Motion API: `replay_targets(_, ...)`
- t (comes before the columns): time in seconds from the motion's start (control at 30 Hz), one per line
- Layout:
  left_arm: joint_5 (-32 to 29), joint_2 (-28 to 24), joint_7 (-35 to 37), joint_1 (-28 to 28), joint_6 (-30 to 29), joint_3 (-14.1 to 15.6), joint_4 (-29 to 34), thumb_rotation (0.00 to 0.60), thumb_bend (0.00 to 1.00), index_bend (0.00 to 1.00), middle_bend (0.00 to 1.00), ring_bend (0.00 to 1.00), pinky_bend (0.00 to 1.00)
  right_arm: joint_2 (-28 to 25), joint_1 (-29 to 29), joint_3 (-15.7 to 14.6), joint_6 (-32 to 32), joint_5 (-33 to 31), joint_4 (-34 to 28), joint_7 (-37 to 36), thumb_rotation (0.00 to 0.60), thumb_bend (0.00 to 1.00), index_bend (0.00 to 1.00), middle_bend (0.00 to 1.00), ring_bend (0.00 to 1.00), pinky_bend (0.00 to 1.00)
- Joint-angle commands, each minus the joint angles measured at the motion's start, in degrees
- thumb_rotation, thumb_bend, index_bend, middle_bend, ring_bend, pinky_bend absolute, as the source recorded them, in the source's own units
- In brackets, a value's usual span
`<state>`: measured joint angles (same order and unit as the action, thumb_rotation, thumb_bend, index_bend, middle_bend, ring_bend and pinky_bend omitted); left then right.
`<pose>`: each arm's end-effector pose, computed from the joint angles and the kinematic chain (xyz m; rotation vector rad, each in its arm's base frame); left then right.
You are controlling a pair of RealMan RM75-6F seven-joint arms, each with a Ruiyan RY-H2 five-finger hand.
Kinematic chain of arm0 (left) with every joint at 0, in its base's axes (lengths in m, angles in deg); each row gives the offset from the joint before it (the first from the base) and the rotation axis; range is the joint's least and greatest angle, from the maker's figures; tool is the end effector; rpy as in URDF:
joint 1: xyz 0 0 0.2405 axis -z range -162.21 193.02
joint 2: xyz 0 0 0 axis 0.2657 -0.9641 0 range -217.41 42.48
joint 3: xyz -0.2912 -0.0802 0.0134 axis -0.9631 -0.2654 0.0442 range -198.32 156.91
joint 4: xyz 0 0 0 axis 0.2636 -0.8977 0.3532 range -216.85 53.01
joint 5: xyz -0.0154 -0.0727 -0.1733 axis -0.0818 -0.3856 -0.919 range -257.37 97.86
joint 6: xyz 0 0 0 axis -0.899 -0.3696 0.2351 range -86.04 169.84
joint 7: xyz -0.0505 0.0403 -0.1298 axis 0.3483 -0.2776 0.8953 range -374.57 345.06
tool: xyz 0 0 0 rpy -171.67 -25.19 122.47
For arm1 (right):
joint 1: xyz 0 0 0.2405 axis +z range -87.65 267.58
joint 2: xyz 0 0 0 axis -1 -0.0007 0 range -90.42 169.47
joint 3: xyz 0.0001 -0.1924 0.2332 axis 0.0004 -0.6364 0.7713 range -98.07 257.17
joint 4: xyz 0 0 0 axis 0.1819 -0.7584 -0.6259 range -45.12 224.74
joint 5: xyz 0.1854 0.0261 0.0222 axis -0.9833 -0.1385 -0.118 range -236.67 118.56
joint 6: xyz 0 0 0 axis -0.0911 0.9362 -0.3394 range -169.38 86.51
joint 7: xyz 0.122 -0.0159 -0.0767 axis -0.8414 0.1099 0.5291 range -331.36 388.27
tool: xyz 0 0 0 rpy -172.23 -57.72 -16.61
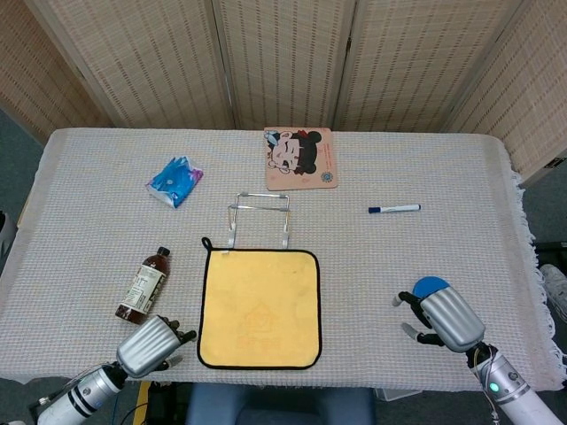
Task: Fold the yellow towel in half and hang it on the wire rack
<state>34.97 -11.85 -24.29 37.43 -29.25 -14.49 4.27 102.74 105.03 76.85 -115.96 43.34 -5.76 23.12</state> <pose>-0.2550 0.2090 0.0624 -2.2537 -0.4996 -1.0199 -0.2829 -0.2065 0.1485 1.8733 -0.9516 1.0455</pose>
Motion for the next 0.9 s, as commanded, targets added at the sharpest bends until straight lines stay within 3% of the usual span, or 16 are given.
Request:
replay_targets(0.03,0.08,1.75,-0.7,1.16,1.5,0.4,-1.27,0.6,0.25,0.45,0.89,0.73,0.9,-0.15,0.13,-0.16,-0.02,0.05,-0.08,0.09,0.6,0.3,0.42,0.9,0.92,0.99)
replay_targets(0.9,-4.21,12.15,-0.25,5.06,6.45,2.54,-7.94,0.6,0.25,0.46,0.93,0.76,0.91,0.63,-0.17,-1.86,-2.09,-0.22,1.66,-1.48,0.6,0.3,0.43,0.9,0.93,0.99)
